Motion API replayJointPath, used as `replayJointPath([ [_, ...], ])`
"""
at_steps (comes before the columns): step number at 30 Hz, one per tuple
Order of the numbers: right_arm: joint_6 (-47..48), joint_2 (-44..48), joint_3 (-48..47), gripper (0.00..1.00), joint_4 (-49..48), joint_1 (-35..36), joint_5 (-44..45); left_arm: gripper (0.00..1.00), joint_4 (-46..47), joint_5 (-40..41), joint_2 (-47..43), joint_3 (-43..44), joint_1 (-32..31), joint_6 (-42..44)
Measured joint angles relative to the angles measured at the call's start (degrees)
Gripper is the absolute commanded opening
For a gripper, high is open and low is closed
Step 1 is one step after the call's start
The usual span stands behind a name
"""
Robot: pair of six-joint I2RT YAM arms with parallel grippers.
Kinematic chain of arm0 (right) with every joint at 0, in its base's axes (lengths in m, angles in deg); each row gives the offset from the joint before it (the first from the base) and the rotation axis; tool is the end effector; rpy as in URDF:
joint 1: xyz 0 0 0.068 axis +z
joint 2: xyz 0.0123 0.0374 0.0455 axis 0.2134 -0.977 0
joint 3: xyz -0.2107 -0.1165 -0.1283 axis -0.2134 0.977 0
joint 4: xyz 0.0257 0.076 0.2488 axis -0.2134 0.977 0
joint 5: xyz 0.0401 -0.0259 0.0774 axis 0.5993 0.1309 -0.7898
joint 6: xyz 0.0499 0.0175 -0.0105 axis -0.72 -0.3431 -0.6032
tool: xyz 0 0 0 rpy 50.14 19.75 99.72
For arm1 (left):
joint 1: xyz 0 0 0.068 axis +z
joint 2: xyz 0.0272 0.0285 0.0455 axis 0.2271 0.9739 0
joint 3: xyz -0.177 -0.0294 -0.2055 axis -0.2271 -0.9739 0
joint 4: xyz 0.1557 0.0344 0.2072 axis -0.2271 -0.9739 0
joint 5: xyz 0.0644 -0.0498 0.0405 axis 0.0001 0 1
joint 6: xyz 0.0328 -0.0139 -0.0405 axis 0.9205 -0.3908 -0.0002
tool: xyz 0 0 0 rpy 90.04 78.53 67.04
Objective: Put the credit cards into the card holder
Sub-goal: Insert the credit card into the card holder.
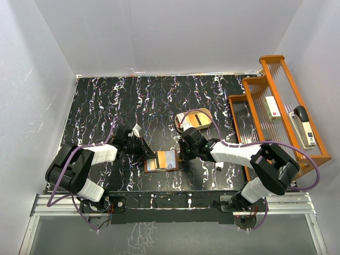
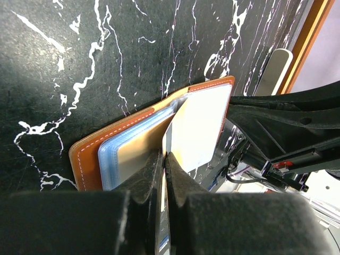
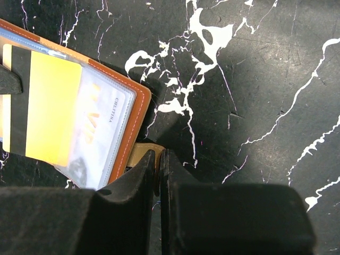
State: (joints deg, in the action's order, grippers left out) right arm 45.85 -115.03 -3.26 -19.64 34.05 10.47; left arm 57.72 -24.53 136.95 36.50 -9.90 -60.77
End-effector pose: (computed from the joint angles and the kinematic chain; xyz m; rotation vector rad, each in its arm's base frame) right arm 0.1940 0.2034 0.1571 -0.4345 2.5607 0.5002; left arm 0.2264 -0.1180 0.1276 -0.2398 2.5271 -1.2780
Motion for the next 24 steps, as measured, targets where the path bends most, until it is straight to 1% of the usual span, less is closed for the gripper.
replayJointPath([
  [4, -0.5, 0.0, 0.4, 0.04, -0.6, 0.0, 0.0, 0.0, -1.2, 0.2, -0.5, 0.0, 0.0, -0.3],
  [8, -0.7, 0.0, 0.4, 0.04, -0.7, 0.0, 0.0, 0.0, -4.9, 1.4, -3.4, -0.1, 0.0, -0.9],
  [11, -0.8, 0.0, 0.4, 0.04, -0.7, 0.0, 0.0, 0.0, -5.9, 2.0, -5.5, -0.7, 0.0, -1.9],
  [16, -0.9, 0.0, 0.4, 0.03, -0.8, 0.0, 0.0, 0.0, -3.9, 1.9, -5.6, -2.8, 0.0, -3.9],
  [24, -0.9, 0.0, 0.4, 0.03, -1.0, 0.0, 0.0, 0.0, 2.1, -0.5, -2.1, -3.7, 0.0, -4.9],
])
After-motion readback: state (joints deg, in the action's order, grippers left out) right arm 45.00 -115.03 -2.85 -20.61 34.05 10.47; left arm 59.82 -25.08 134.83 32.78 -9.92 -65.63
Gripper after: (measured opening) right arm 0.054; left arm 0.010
